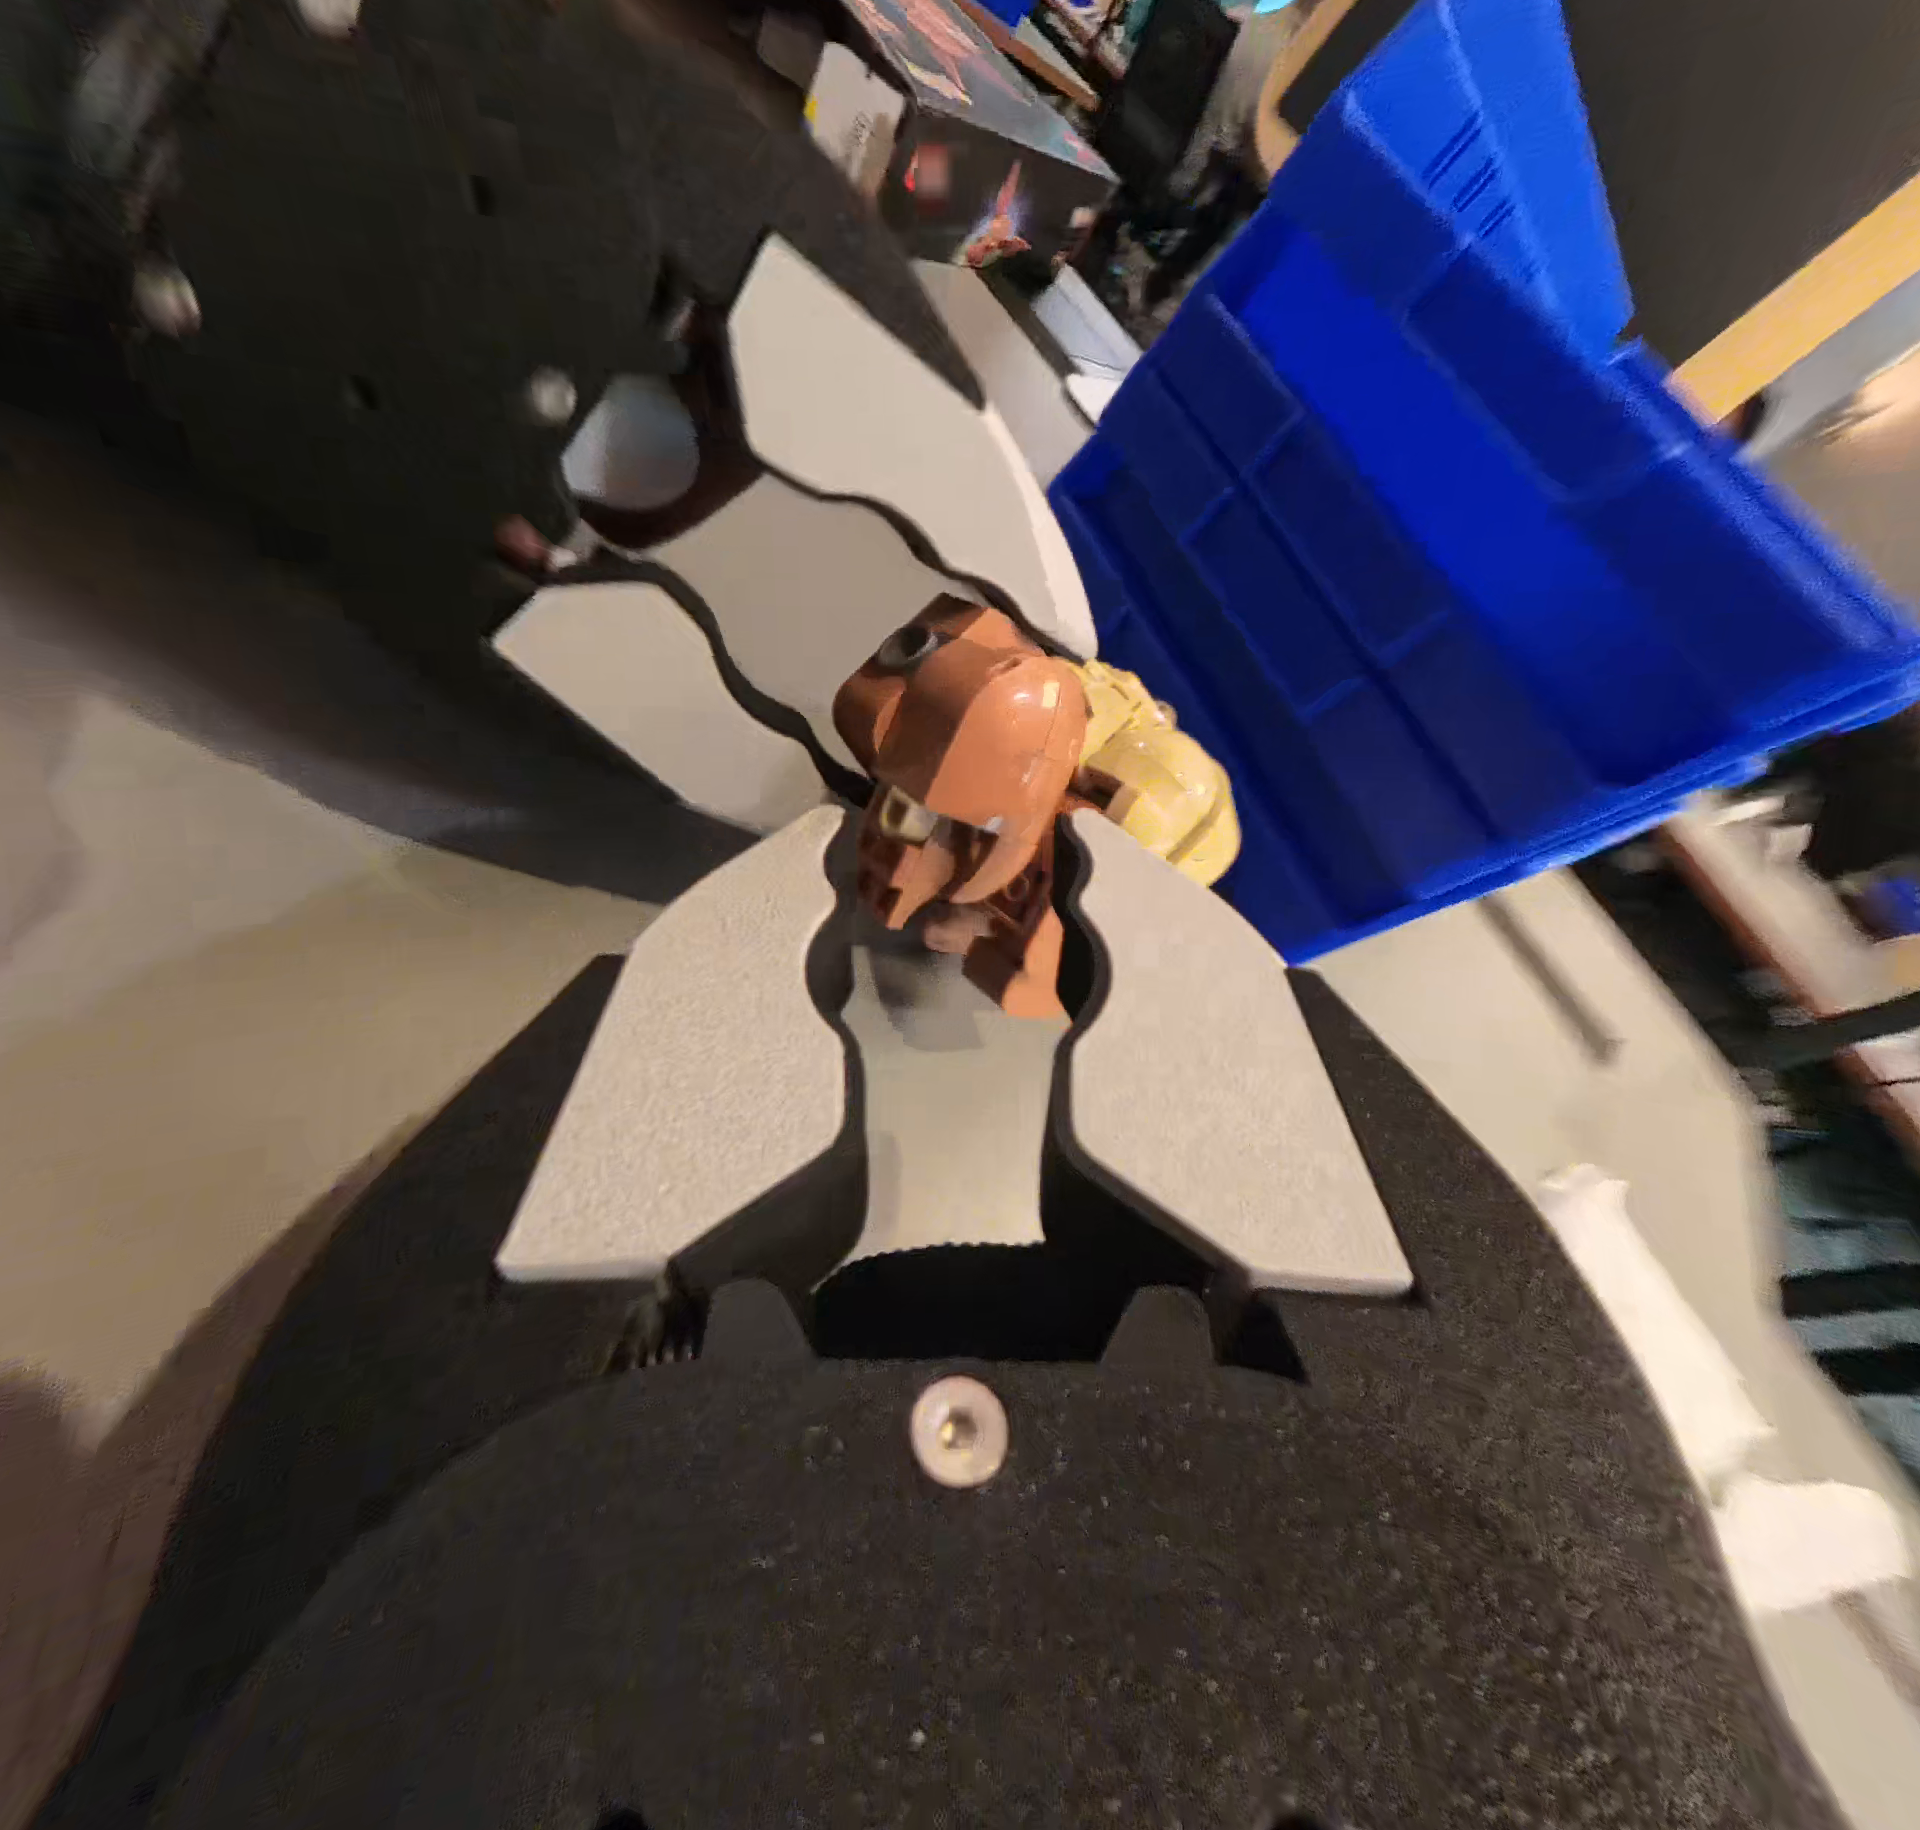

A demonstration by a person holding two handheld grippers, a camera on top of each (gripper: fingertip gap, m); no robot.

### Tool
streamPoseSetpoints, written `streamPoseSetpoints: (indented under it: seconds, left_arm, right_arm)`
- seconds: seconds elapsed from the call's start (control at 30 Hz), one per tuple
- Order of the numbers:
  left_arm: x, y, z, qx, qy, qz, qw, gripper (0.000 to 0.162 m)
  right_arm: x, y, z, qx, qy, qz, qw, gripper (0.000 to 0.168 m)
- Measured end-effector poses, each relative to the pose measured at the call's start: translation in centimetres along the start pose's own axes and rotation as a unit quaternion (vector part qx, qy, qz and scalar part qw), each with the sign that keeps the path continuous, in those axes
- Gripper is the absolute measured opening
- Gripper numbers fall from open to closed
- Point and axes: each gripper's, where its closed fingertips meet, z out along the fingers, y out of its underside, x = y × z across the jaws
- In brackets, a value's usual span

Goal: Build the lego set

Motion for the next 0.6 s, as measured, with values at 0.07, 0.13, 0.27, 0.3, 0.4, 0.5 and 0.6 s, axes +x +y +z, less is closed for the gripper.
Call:
streamPoseSetpoints:
  seconds: [0.07, 0.13, 0.27, 0.3, 0.4, 0.5, 0.6]
  left_arm:
    - [0.0, 0.1, 0.0, -0.004, 0.007, -0.024, 1.0, 0.053]
    - [0.0, 0.1, -0.1, -0.006, 0.013, -0.045, 0.999, 0.053]
    - [0.0, 0.1, -0.1, -0.011, 0.023, -0.081, 0.996, 0.053]
    - [0.0, 0.1, -0.1, -0.011, 0.025, -0.088, 0.996, 0.053]
    - [0.2, 0.0, -0.2, -0.009, 0.033, -0.101, 0.994, 0.053]
    - [0.1, 0.2, -0.2, -0.012, 0.028, -0.097, 0.995, 0.053]
    - [0.1, 0.3, -0.3, -0.014, 0.02, -0.083, 0.996, 0.053]
  right_arm:
    - [-0.1, 0.7, 0.1, -0.025, 0.025, -0.062, 0.997, 0.038]
    - [-0.1, 1.0, 0.3, -0.033, 0.048, -0.096, 0.994, 0.043]
    - [0.5, 0.1, 0.5, -0.026, 0.101, -0.173, 0.979, 0.048]
    - [0.4, 0.1, 0.6, -0.031, 0.106, -0.188, 0.976, 0.047]
    - [0.7, 0.7, 1.2, -0.063, 0.127, -0.233, 0.962, 0.047]
    - [0.7, 0.5, 1.5, -0.072, 0.136, -0.27, 0.95, 0.047]
    - [0.4, 0.4, 1.7, -0.077, 0.137, -0.32, 0.934, 0.041]
